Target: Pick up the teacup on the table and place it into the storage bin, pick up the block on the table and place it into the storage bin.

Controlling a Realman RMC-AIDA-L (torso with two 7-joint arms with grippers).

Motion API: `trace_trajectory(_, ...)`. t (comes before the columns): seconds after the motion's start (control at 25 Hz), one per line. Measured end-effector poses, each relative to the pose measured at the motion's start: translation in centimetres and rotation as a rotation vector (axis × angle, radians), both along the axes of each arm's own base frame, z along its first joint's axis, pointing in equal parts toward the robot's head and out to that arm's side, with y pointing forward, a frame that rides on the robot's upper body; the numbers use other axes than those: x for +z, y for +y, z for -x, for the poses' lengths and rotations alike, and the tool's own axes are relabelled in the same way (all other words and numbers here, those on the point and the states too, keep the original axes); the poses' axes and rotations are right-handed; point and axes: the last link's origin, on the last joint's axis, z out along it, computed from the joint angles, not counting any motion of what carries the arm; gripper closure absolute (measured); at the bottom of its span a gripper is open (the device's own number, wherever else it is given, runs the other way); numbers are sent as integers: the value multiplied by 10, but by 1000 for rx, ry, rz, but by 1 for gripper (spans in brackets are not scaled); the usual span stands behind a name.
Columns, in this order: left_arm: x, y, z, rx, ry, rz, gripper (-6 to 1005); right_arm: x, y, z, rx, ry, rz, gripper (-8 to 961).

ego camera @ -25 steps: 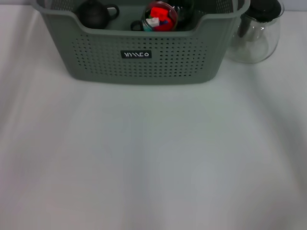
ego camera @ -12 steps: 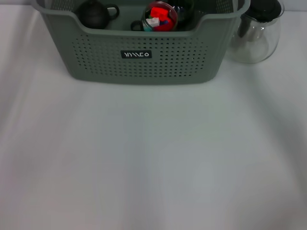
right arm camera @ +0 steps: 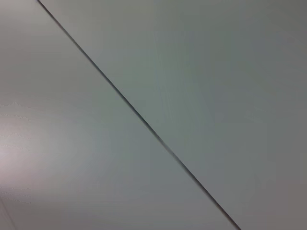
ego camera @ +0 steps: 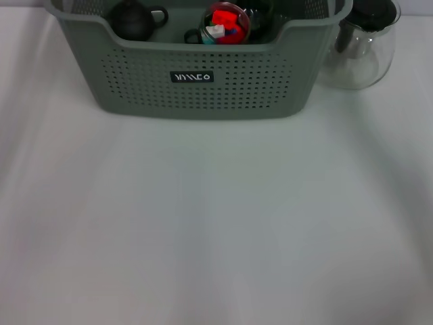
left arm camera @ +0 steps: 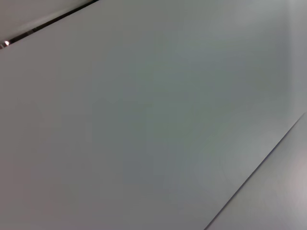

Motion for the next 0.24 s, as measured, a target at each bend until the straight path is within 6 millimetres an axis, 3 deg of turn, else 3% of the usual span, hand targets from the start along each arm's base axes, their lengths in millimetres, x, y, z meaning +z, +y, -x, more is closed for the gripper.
trace_trajectory(0.24, 0, 0, 0, 0, 0, 0, 152, 0, 0, 0, 0, 0, 0, 89)
